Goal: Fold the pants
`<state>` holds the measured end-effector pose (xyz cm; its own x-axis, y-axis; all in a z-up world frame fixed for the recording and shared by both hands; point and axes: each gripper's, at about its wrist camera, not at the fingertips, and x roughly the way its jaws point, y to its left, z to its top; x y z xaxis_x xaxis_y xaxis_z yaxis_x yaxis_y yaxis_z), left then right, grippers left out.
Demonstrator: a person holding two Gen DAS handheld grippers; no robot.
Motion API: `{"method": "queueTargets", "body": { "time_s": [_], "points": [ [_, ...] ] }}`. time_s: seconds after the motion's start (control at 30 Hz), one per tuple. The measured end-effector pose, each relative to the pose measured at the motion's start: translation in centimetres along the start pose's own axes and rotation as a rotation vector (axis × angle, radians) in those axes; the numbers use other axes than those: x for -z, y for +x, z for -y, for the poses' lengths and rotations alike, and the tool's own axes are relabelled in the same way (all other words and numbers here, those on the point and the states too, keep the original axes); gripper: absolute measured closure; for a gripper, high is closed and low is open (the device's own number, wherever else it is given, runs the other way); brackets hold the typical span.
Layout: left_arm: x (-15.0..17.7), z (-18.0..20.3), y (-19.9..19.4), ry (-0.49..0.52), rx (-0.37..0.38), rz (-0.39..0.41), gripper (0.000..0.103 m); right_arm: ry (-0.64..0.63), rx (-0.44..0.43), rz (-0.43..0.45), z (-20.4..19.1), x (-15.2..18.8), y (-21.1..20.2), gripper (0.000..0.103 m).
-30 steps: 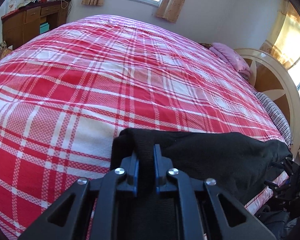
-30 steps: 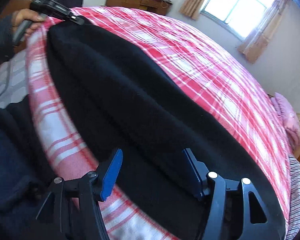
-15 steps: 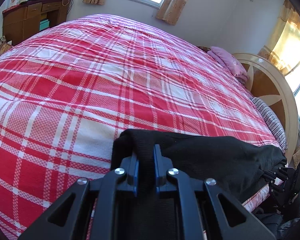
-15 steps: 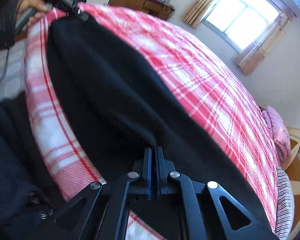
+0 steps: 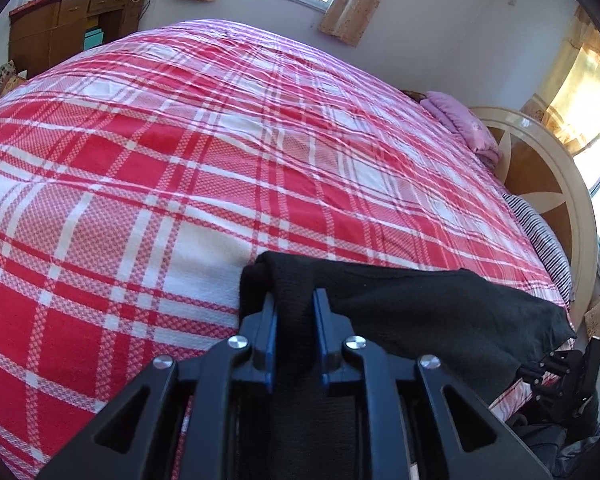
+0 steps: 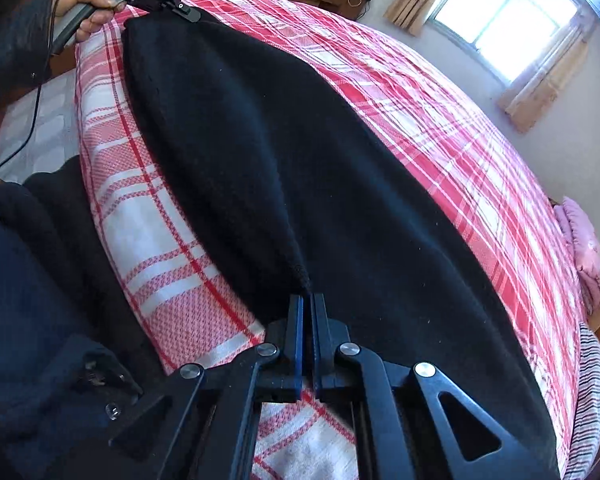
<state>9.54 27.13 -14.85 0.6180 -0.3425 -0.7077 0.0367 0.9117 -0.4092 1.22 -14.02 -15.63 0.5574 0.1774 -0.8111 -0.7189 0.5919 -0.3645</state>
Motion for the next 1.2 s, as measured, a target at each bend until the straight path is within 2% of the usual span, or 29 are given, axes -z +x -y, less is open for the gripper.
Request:
{"method": "queueTargets", "body": {
  "time_s": [0.07,0.13,0.17,0.23,0.3,0.33,0.43,0.53,0.63,0.67,0.73,0.8,0.93,1.03,1.13,1.2],
  "points": [
    [-0.1,-0.3,-0.4,-0.025,0.014,0.010,0.077,0.027,-0.022,0.002,0.5,-0.3,-0.3,0.099],
    [-0.1,-0.3,-1.3,-0.017,-0.014,0.012,0.067,0.038,-0.049,-0.001,0.9,-0.3,-0.3,0.097],
    [0.0,-0.4,-1.8,-0.009,-0.035,0.018,0.056,0.035,-0.048,0.000,1.0,-0.2,-0.4,0.096],
    [0.5,-0.7,-3.9,0.002,-0.055,0.053,0.045,0.030,-0.028,0.003,1.0,0.1,-0.7,0.082],
    [1.2,-1.2,-5.3,0.006,-0.056,0.061,0.044,0.035,-0.020,0.008,0.9,0.4,-1.1,0.068],
    [1.6,-1.5,-6.1,0.010,-0.062,0.062,0.044,0.043,-0.020,0.013,1.0,0.5,-1.2,0.065],
    [3.2,-1.7,-7.8,0.035,-0.059,0.066,0.044,0.058,-0.016,0.027,1.5,0.9,-1.4,0.064],
    [4.2,-1.2,-7.6,0.040,-0.021,0.051,0.052,0.056,-0.006,0.040,1.7,0.7,-1.5,0.064],
    [4.6,-0.5,-5.8,0.044,-0.005,0.015,0.069,0.054,-0.006,0.053,1.6,0.4,-1.7,0.064],
    [4.7,-0.3,-4.9,0.041,0.005,-0.002,0.080,0.052,-0.004,0.056,1.6,0.3,-1.8,0.064],
    [5.0,0.3,-3.9,0.051,-0.009,-0.016,0.085,0.053,0.004,0.062,1.6,0.2,-1.9,0.064],
    [5.3,0.8,-4.1,0.082,-0.040,-0.005,0.093,0.065,0.007,0.065,1.8,0.3,-1.8,0.064],
    [4.9,1.3,-5.8,0.109,-0.087,0.014,0.100,0.101,0.011,0.066,2.3,0.7,-1.6,0.064],
    [4.3,1.5,-6.9,0.120,-0.104,0.025,0.100,0.143,-0.006,0.080,2.9,0.8,-1.8,0.064],
    [4.6,1.1,-5.4,0.137,-0.153,-0.013,0.100,0.158,-0.007,0.085,3.2,0.8,-1.9,0.064],
    [5.0,0.7,-4.4,0.131,-0.159,-0.042,0.099,0.161,-0.007,0.080,3.2,0.9,-1.8,0.064]
  ]
}}
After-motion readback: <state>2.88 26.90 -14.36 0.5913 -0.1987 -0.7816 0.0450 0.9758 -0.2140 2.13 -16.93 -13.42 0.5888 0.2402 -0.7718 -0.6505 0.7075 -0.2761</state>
